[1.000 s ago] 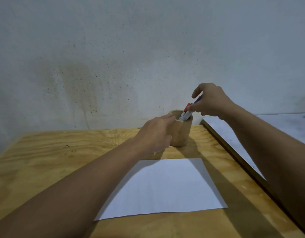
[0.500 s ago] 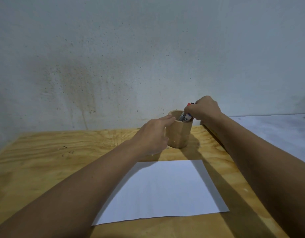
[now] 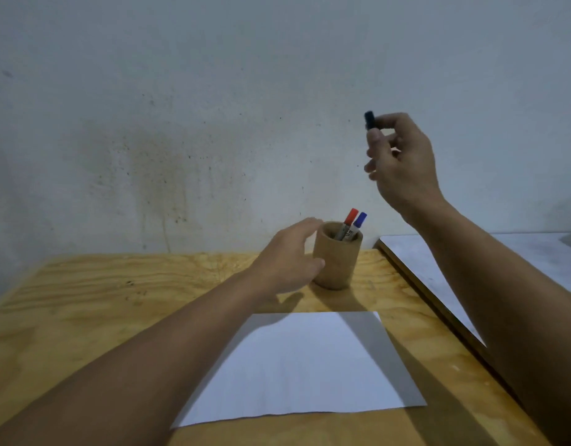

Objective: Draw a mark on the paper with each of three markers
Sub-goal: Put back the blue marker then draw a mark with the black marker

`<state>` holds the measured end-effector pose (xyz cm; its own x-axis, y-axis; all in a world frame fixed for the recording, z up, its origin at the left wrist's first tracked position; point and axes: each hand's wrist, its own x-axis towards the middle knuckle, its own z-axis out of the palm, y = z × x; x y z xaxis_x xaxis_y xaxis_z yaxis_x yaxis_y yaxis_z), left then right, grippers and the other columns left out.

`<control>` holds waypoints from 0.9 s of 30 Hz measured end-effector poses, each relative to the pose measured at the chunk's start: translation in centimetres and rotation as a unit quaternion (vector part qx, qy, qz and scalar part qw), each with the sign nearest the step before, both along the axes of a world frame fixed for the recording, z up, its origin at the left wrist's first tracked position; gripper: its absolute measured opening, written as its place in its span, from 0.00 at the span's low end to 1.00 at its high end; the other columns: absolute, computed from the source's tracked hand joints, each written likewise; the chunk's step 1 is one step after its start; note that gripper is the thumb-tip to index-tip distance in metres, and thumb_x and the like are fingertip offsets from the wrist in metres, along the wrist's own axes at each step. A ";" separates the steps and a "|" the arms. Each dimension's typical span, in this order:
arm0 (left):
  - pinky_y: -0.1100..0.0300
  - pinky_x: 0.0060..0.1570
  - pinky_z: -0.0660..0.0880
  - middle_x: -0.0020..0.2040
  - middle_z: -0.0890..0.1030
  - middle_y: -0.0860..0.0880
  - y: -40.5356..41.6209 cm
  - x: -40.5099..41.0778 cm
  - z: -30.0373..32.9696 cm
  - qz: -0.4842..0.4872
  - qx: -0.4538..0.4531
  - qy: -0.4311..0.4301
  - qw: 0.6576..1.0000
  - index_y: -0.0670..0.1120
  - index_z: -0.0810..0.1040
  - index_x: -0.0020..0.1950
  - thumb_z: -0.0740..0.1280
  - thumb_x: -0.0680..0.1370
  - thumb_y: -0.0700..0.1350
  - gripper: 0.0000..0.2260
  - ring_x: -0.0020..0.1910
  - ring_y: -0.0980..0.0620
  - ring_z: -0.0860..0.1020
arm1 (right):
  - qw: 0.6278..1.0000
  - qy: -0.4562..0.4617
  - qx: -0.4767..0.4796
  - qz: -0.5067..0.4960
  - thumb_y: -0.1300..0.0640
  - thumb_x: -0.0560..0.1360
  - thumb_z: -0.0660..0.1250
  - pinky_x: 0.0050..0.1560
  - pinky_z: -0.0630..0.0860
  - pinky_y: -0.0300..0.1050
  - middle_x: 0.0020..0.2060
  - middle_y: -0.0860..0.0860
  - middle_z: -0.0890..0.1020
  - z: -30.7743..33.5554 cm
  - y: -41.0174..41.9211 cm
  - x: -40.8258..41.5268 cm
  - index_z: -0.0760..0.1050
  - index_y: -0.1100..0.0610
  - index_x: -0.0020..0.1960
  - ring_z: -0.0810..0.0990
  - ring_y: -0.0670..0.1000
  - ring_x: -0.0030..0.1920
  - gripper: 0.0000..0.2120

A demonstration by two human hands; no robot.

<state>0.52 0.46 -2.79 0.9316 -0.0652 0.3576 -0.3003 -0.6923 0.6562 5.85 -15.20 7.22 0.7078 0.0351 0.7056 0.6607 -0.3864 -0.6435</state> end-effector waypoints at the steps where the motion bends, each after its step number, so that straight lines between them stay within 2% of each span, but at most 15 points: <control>1: 0.62 0.65 0.66 0.70 0.72 0.50 0.3 -0.4 0.4 0.018 -0.049 -0.019 0.998 0.48 0.68 0.71 0.69 0.73 0.43 0.26 0.68 0.52 0.70 | 1.000 0.011 -0.024 0.014 0.53 0.81 0.61 0.35 0.77 0.38 0.41 0.51 0.79 0.0 0.2 -0.7 0.75 0.56 0.62 0.80 0.49 0.37 0.13; 4: 0.59 0.53 0.78 0.56 0.82 0.47 2.0 -1.8 1.9 0.047 -0.246 -0.029 0.968 0.45 0.77 0.62 0.70 0.74 0.42 0.17 0.54 0.51 0.80 | 0.985 0.105 -0.105 0.084 0.56 0.79 0.65 0.35 0.77 0.43 0.40 0.54 0.83 -1.4 0.8 -2.6 0.80 0.58 0.58 0.80 0.48 0.34 0.11; 7: 0.56 0.46 0.81 0.50 0.82 0.42 4.1 -3.2 2.4 0.003 -0.397 0.011 0.918 0.41 0.77 0.61 0.69 0.73 0.35 0.16 0.46 0.46 0.82 | 0.954 0.214 -0.134 0.163 0.57 0.77 0.68 0.36 0.77 0.42 0.40 0.55 0.87 -3.5 1.8 -4.2 0.80 0.59 0.55 0.82 0.46 0.34 0.09; 9: 0.58 0.43 0.81 0.45 0.80 0.42 5.4 -4.3 1.9 -0.028 -0.427 0.025 0.904 0.39 0.78 0.58 0.68 0.73 0.32 0.14 0.40 0.47 0.80 | 0.933 0.264 -0.120 0.212 0.58 0.77 0.69 0.34 0.76 0.43 0.40 0.56 0.88 -4.7 2.9 -5.2 0.76 0.59 0.55 0.83 0.47 0.33 0.08; 12: 0.62 0.39 0.79 0.39 0.80 0.44 6.8 -5.7 0.7 -0.037 -0.416 0.035 0.908 0.40 0.82 0.50 0.67 0.73 0.31 0.08 0.35 0.51 0.79 | 0.910 0.305 -0.113 0.257 0.61 0.78 0.66 0.30 0.72 0.44 0.42 0.60 0.87 -5.9 4.6 -6.5 0.69 0.62 0.54 0.81 0.50 0.32 0.08; 16: 0.64 0.37 0.78 0.33 0.81 0.50 8.5 -7.2 -0.6 -0.033 -0.413 0.035 0.909 0.41 0.82 0.47 0.66 0.74 0.33 0.07 0.31 0.55 0.77 | 0.884 0.340 -0.118 0.297 0.61 0.79 0.64 0.28 0.67 0.43 0.44 0.66 0.85 -6.8 6.3 -7.6 0.65 0.60 0.53 0.75 0.51 0.29 0.07; 19: 0.64 0.35 0.77 0.30 0.80 0.51 9.0 -7.8 -1.4 0.027 -0.401 0.024 0.915 0.44 0.83 0.42 0.67 0.74 0.34 0.07 0.28 0.56 0.76 | 0.887 0.322 -0.130 0.303 0.61 0.79 0.66 0.27 0.67 0.42 0.41 0.63 0.86 -7.9 7.5 -7.8 0.65 0.59 0.50 0.74 0.50 0.28 0.09; 21: 0.63 0.35 0.76 0.30 0.80 0.49 9.4 -8.1 -1.9 0.077 -0.413 0.027 0.907 0.43 0.83 0.41 0.68 0.73 0.34 0.06 0.27 0.55 0.75 | 0.915 0.261 -0.165 0.259 0.59 0.77 0.69 0.27 0.70 0.43 0.39 0.59 0.87 -9.0 8.3 -8.0 0.64 0.56 0.46 0.76 0.50 0.28 0.12; 24: 0.65 0.31 0.76 0.29 0.79 0.48 9.9 -8.4 -2.5 0.109 -0.434 0.048 0.893 0.41 0.83 0.41 0.69 0.73 0.34 0.04 0.27 0.55 0.75 | 0.944 0.153 -0.218 0.192 0.59 0.74 0.72 0.32 0.76 0.49 0.35 0.56 0.86 -10.3 9.6 -8.6 0.63 0.51 0.42 0.81 0.58 0.32 0.16; 27: 0.65 0.29 0.76 0.30 0.79 0.46 10.5 -8.5 -2.8 0.131 -0.465 0.069 0.873 0.38 0.82 0.43 0.69 0.73 0.34 0.03 0.27 0.54 0.75 | 0.943 0.088 -0.271 0.174 0.60 0.74 0.71 0.35 0.77 0.55 0.33 0.57 0.82 -11.0 10.3 -8.7 0.63 0.52 0.43 0.78 0.62 0.33 0.15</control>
